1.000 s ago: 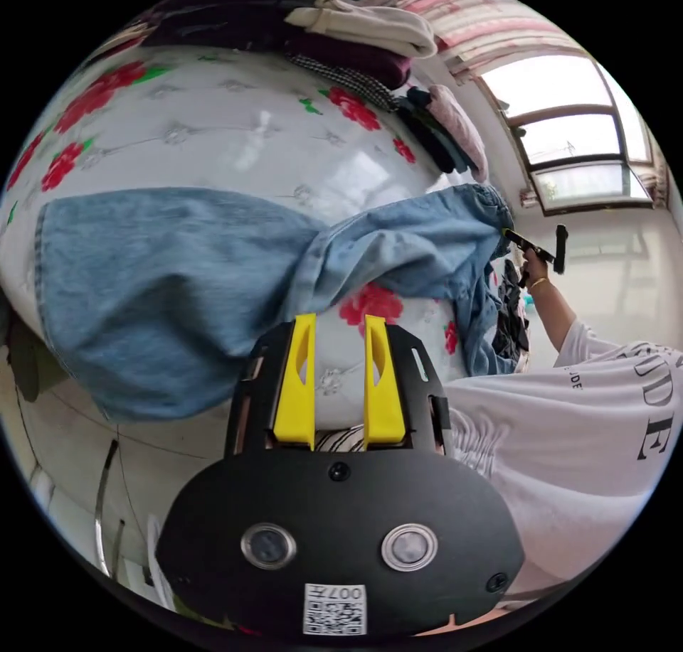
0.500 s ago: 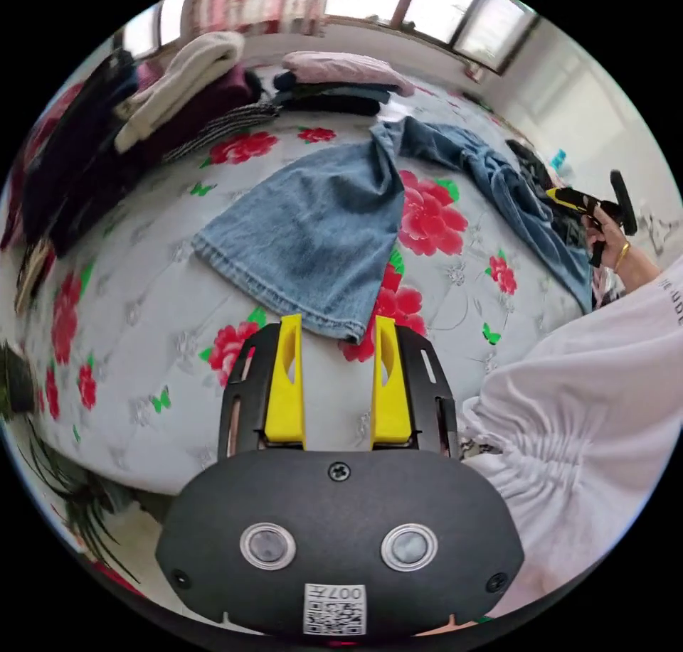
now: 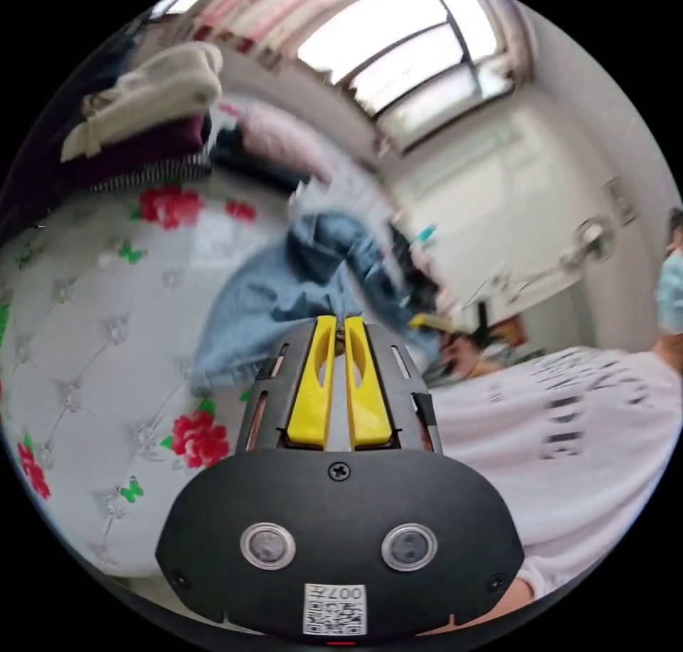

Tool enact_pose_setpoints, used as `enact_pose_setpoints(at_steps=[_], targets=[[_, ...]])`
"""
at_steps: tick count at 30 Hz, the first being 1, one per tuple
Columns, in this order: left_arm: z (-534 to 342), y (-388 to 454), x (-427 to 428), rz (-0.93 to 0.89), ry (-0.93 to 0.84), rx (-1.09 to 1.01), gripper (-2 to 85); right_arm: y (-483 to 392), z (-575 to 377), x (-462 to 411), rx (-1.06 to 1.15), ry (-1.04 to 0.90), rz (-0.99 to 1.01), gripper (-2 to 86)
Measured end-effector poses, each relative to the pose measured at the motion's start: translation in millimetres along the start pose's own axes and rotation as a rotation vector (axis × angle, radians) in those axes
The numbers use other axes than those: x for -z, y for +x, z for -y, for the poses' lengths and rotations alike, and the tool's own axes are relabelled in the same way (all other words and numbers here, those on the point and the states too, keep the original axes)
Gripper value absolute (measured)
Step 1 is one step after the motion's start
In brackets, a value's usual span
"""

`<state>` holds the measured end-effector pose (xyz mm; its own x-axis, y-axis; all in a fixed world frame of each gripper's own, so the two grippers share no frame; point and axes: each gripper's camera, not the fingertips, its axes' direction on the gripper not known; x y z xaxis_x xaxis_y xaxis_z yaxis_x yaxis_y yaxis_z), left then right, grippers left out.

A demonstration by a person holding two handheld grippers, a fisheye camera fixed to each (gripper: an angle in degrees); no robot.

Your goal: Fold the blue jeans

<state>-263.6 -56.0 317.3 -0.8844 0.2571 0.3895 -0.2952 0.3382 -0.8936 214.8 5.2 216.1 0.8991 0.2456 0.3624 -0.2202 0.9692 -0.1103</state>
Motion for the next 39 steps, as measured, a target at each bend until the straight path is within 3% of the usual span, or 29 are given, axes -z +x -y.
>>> enact_pose_setpoints(at_steps=[2,3,4,7,9,14,17,20,24,29,36,39], targets=[[17,-4,68,0.107,0.165,0.047,0.6,-8,-4,9,0.014,0.034,-0.014,-0.2],[28,-12,98,0.298,0.185,0.112,1.6,-10,-5,11,0.015,0.044,-0.015,-0.2],[37,-23,113,0.503,0.16,0.157,3.1,-11,-7,13,0.012,0.059,-0.01,0.0],[43,-68,111,0.77,0.022,0.257,6.6,-11,-7,13,-0.018,0.06,0.0,0.7],[32,-91,105,0.747,-0.008,0.343,8.3,-11,-8,15,-0.031,0.064,-0.036,1.7],[-33,-107,96,0.743,0.122,0.504,7.9,16,-18,26,-0.086,0.003,-0.285,5.3],[-86,-106,96,0.579,0.246,0.612,6.5,50,-22,27,-0.135,-0.083,-0.421,6.6],[-118,-102,78,0.469,0.196,0.644,6.3,85,-20,25,-0.177,-0.166,-0.495,7.5],[-128,-89,56,0.486,0.056,0.606,7.8,112,-2,10,-0.146,-0.273,-0.527,8.6],[-103,-74,47,0.46,0.007,0.522,9.7,143,35,-15,-0.102,-0.436,-0.507,9.3],[-106,-63,23,0.373,-0.04,0.518,7.5,172,60,0,-0.103,-0.5,-0.378,6.5],[-127,-68,15,0.309,-0.06,0.571,6.6,184,63,10,-0.116,-0.494,-0.469,2.4]])
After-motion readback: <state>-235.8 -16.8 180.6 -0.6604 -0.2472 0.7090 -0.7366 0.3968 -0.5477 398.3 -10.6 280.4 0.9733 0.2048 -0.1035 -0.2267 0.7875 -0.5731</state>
